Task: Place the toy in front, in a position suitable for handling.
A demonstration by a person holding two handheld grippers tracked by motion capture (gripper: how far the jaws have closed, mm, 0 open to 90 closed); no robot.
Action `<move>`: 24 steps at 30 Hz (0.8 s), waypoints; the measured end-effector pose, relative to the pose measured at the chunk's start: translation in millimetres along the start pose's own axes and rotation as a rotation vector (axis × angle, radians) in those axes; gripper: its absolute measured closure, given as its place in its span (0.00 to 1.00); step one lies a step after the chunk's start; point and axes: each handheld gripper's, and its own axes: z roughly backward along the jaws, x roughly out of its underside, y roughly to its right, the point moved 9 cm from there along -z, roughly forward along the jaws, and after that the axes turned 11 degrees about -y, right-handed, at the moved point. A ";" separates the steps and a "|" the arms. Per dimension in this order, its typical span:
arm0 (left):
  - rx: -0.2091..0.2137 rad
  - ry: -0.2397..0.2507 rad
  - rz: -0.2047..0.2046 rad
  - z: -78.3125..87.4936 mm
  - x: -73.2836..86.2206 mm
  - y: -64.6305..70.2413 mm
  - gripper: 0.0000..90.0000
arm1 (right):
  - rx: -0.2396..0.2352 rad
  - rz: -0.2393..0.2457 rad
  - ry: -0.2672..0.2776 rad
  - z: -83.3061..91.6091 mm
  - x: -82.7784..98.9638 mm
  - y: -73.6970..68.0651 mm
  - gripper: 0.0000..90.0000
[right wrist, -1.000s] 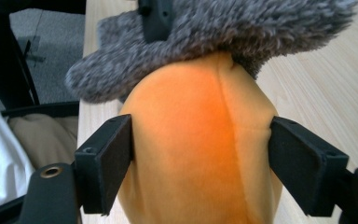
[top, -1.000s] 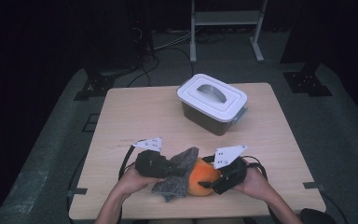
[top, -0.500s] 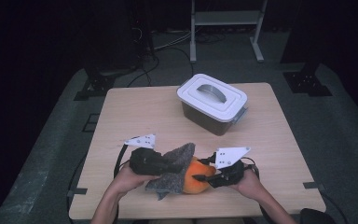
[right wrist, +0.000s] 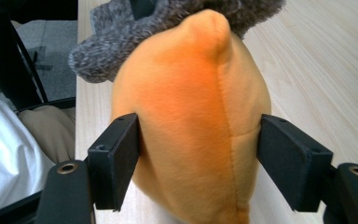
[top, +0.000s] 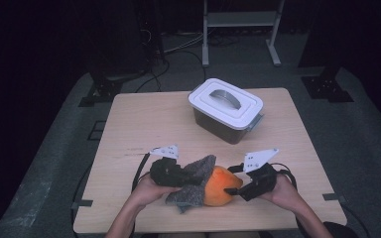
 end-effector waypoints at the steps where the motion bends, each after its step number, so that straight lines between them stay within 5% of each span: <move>1: 0.005 0.004 0.002 -0.6 0.2 -0.1 0.86 | 0.007 -0.007 -0.002 1.1 0.6 -1.8 0.32; 9: 0.000 0.012 0.003 -5.2 -2.8 3.8 0.86 | 0.045 -0.053 0.000 -0.9 -6.7 -3.3 0.34; 13: 0.025 0.030 0.015 -6.6 -1.9 3.1 0.86 | 0.024 -0.031 -0.015 -4.9 -8.6 -1.2 0.50; 15: 0.017 0.035 0.012 -3.1 -2.4 1.6 0.86 | 0.006 -0.005 0.013 -5.3 -10.1 -0.5 0.60; 19: -0.002 0.070 -0.008 14.5 -11.2 2.8 0.86 | -0.054 -0.030 0.111 -1.1 -16.9 5.0 0.67; 24: -0.017 0.103 -0.016 26.9 -19.9 2.3 0.86 | -0.059 0.047 0.151 -7.2 -30.4 0.7 0.68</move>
